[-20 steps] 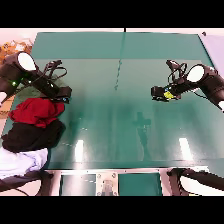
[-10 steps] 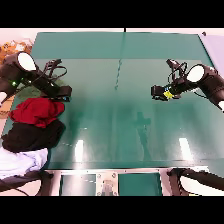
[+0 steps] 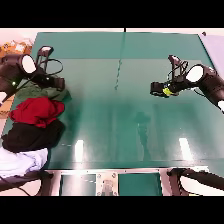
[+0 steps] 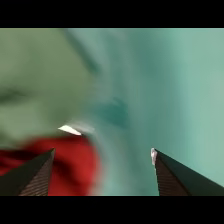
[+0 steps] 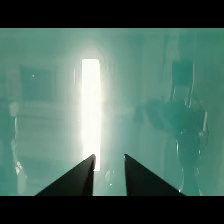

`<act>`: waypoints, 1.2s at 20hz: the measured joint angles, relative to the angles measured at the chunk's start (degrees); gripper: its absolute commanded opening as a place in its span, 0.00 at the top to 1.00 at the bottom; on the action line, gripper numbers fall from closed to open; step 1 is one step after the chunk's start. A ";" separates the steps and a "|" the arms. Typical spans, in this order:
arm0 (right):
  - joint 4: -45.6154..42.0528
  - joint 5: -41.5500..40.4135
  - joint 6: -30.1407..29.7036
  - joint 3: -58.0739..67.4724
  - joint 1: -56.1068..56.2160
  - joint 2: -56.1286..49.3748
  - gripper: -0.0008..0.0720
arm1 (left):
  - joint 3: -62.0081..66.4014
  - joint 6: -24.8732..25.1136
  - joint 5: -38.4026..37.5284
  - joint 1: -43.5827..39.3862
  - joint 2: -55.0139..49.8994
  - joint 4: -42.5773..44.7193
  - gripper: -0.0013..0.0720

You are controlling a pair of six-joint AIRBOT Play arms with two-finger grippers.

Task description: Fold the shirts.

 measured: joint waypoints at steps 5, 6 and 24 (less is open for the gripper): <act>0.07 -3.15 0.07 0.00 0.02 -0.70 0.56 | 0.00 -0.04 6.43 8.11 -6.14 8.11 0.00; 0.07 -3.82 0.07 0.00 0.00 -0.79 0.56 | 0.00 0.00 8.11 9.64 -7.80 8.37 0.00; -0.09 -3.43 0.04 0.00 -1.27 1.05 0.96 | 17.00 7.63 7.65 10.45 -15.98 1.05 0.95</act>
